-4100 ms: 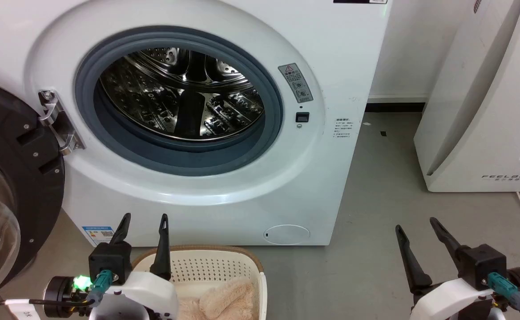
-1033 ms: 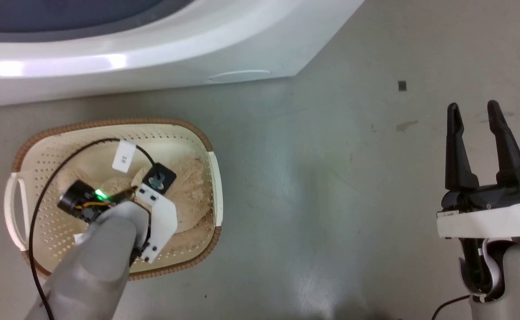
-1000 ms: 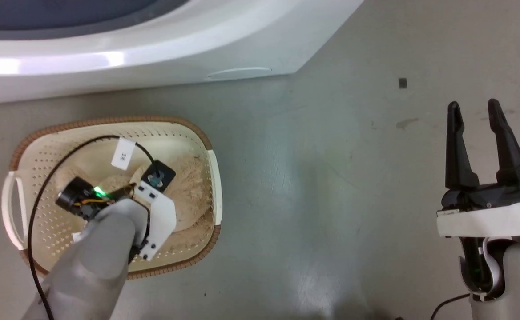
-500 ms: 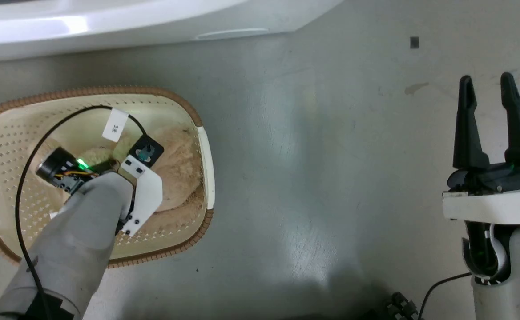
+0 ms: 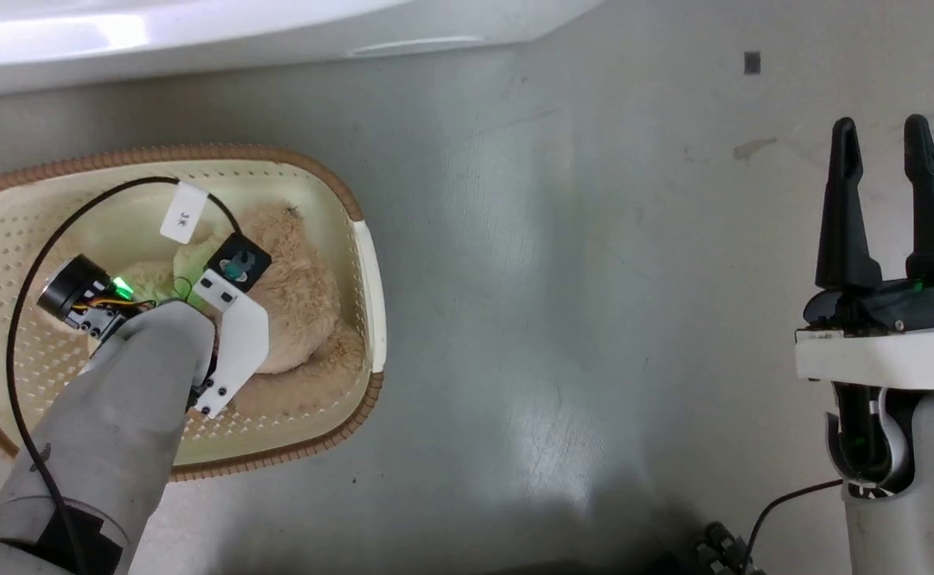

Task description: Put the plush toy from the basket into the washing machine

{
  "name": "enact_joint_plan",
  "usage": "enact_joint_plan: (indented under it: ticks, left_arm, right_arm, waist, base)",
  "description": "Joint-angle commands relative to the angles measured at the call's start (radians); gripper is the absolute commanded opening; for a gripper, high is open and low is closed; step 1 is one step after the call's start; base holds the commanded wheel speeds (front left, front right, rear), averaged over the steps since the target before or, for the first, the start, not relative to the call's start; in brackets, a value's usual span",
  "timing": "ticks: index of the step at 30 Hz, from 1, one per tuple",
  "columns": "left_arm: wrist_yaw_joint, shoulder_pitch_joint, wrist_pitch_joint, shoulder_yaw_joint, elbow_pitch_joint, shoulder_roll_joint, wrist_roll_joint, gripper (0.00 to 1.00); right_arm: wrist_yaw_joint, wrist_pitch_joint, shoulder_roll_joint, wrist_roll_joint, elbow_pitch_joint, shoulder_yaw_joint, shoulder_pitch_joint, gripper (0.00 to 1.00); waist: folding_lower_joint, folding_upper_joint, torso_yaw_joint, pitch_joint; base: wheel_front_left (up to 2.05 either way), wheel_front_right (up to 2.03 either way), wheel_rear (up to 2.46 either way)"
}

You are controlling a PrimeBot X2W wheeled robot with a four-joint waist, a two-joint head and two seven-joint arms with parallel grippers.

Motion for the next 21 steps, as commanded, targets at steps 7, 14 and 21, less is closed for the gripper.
enact_joint_plan:
  ticks: [7, 14, 21]
  left_arm:
    - [0.004, 0.044, -0.061, 0.007, 0.011, -0.020, -0.041, 0.00]
    - [-0.004, 0.121, -0.135, 0.015, 0.011, -0.058, -0.081, 0.00]
    - [-0.009, 0.187, -0.228, 0.028, 0.011, -0.095, -0.121, 0.00]
  right_arm:
    - [-0.001, -0.005, -0.001, -0.003, 0.049, -0.005, 0.017, 1.00]
    - [-0.001, -0.005, -0.001, -0.017, 0.099, -0.013, 0.073, 1.00]
    - [-0.001, -0.005, -0.001, -0.036, 0.137, -0.024, 0.131, 1.00]
  waist:
    - [-0.0001, 0.0000, 0.027, -0.118]
    - [-0.0001, 0.0000, 0.059, -0.245]
    - [-0.0001, 0.0000, 0.104, -0.366]
  base:
    - [0.00, 0.00, 0.00]
    - [0.00, 0.00, 0.00]
    - [0.00, 0.00, 0.00]
